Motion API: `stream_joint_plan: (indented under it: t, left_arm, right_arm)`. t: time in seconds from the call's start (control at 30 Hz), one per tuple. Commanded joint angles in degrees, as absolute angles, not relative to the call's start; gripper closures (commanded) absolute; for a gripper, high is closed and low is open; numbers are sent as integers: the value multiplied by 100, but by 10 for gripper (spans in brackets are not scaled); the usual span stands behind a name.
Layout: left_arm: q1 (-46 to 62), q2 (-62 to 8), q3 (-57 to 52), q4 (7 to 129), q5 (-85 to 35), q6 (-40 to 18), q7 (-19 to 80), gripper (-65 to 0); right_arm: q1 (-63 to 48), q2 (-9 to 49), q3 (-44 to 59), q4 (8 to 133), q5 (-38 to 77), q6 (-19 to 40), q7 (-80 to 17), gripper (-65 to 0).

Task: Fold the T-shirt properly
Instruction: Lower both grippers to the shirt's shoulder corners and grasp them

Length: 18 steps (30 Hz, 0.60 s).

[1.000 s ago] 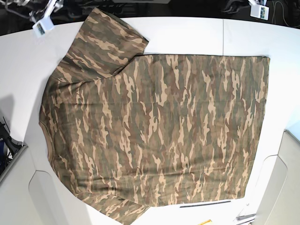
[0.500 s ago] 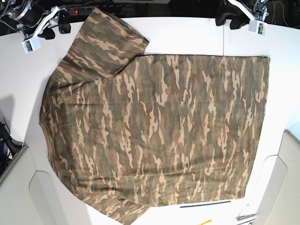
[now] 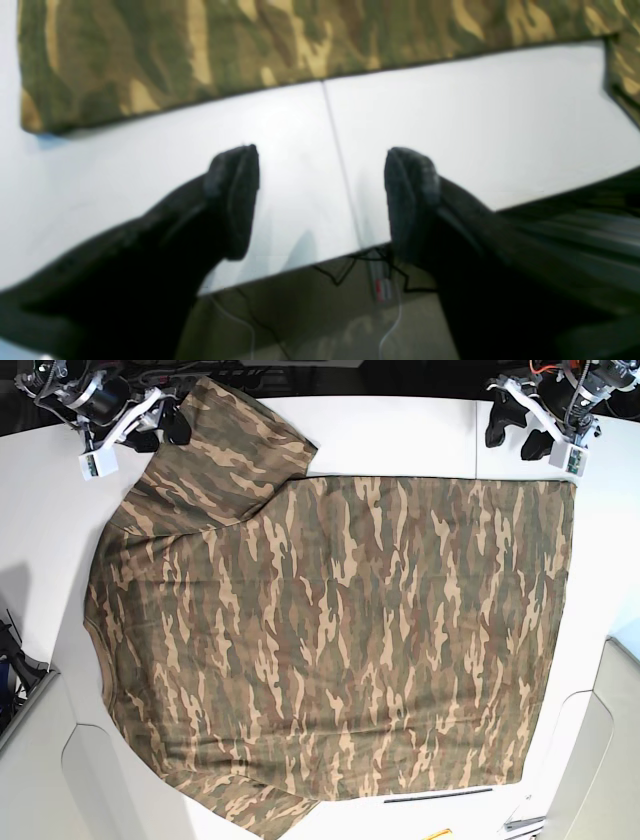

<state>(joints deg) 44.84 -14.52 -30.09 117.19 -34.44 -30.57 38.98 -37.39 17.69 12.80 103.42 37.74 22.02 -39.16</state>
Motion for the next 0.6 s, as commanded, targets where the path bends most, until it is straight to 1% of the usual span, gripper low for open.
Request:
stream_joint_plan:
  t: [0.0,0.17,0.23,0.37,0.43,0.57]
  left_arm:
    - [4460,-1549,-3046,11703,-3483,-3050,3802,-423]
    - [4034,-1855,-3046,11203,-3424,-3037,3944,-423]
    - [3835,-2016,-3046,11002,-3356,-2849,3948,-423]
    - [3503,-2405,-3059,10728,-3317,-2591,4014,-423]
    - [3361,-2596,-3148,10615,-3317,-2482,4014,-423]
    - [3002,-2829,-3581,10208,-3326,-2486,4069,-423]
  right_arm:
    - [-3723,1787,1223,10322,3736,2248,-3948,-345]
    - [-3653,1791,947,10215,3741,2303,-3946,-345]
    - [-3653,1791,891,10215,3750,2434,-3944,-345]
    - [-3653,1793,871,10215,3745,2469,-3946,-345]
    - [-3653,1791,871,10215,3743,2467,-3946,-345]
    - [-3653,1791,871,10215,3693,2467,-3946,-345]
